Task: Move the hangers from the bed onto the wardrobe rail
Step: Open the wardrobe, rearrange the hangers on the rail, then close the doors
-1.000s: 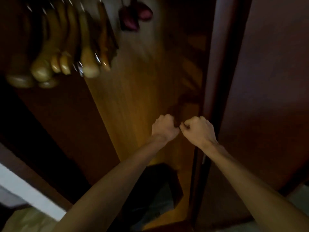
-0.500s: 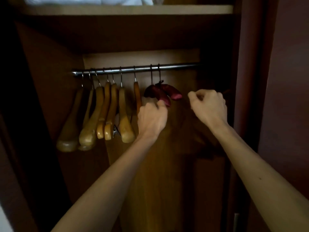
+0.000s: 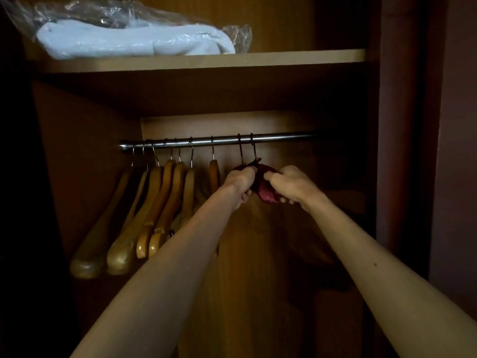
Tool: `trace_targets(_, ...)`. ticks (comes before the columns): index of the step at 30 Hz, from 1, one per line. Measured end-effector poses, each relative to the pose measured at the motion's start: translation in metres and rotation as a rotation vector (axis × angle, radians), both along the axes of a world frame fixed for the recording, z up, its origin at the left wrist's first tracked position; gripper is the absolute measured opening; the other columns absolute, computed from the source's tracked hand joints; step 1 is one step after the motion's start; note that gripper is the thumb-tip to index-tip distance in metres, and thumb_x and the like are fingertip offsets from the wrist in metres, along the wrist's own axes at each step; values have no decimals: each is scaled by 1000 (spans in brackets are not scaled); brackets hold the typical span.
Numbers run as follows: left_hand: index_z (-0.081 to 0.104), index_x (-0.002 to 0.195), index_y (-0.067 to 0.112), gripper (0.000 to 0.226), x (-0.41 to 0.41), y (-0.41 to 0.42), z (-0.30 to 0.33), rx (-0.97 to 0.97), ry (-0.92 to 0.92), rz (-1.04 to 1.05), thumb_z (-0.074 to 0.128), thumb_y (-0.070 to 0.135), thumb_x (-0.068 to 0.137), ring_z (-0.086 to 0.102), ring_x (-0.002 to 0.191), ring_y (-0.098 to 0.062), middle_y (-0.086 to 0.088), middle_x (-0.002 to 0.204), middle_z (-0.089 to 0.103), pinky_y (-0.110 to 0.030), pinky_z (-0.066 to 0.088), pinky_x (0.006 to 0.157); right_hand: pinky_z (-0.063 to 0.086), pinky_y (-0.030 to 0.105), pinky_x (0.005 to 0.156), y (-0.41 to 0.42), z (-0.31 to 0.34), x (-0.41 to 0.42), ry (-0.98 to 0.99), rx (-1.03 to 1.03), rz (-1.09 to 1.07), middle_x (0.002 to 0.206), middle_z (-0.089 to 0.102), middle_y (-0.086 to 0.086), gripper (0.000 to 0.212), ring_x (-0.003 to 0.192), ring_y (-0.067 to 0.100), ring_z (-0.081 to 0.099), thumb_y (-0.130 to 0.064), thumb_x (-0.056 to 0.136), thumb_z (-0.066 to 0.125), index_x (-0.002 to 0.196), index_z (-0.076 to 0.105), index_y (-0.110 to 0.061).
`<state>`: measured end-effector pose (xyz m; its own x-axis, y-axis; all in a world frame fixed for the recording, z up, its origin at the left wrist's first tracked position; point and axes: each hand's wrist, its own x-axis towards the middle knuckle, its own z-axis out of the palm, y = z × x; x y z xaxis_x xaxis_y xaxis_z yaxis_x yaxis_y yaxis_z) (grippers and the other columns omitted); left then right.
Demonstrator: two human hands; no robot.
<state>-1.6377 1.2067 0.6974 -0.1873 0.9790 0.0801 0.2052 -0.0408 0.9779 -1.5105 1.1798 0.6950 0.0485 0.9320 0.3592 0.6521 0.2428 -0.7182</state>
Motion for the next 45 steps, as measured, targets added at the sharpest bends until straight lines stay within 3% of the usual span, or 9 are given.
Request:
trace_targets(13,57,83,13,30,-9,39,35,-34,-130,10,49,34,102,36,36,-4,1,44,51,-12,25,29,38,25,47,25,43,-16,12,33,-12,59,55,3,37,50,15,49,-39,97,50,74,62,-13)
trace_targets(17,60,87,12,29,0,47,5,-80,-187,44,51,36,101,37,41,-6,-1,61,51,-12,26,29,42,27,59,28,15,-10,-12,13,-24,69,58,4,34,68,21,57,-39,95,50,69,55,-17)
trace_targets(20,62,89,13,23,11,32,-25,-91,-213,54,55,33,99,40,43,-9,-1,63,52,-11,24,31,50,34,73,25,-22,-3,-3,-24,-20,83,65,7,34,83,26,64,-42,95,49,84,65,-14)
trace_targets(23,65,102,12,22,21,13,-61,-125,-269,-1,62,33,96,50,50,-12,-2,71,59,-12,31,33,46,31,69,9,-65,4,12,-54,-16,93,69,6,37,87,26,65,-42,98,46,105,68,-13)
trace_targets(27,67,100,16,32,23,-12,-126,-210,-296,-146,71,45,87,67,80,-18,-4,92,71,-31,57,78,45,32,78,-32,-127,9,40,-68,21,102,66,0,39,91,19,60,-43,104,41,127,62,-20)
trace_targets(30,70,102,17,40,17,-37,-179,-291,-334,-239,77,50,80,70,91,-20,-3,97,74,-36,59,90,43,31,85,-67,-173,10,41,-116,60,112,63,1,43,100,20,59,-42,105,40,140,53,-21)
trace_targets(38,64,111,14,29,-28,-99,-278,-451,-392,-364,72,33,90,70,99,-26,-9,109,71,-38,60,85,50,46,106,-119,-282,0,70,-262,206,129,66,2,48,120,22,63,-45,105,38,148,48,-26)
trace_targets(42,58,123,15,49,-64,-118,-298,-514,-298,-396,78,37,83,66,113,-32,-14,122,67,-48,52,101,45,37,108,-111,-300,8,-12,-219,224,135,61,-3,38,130,17,53,-32,105,46,142,55,-25)
trace_targets(45,55,132,12,70,-93,-129,-304,-592,-207,-458,85,38,74,68,105,-32,-16,121,67,-47,55,96,48,38,103,-88,-302,18,-151,-158,225,136,52,-9,53,130,16,50,-27,95,66,145,49,-26)
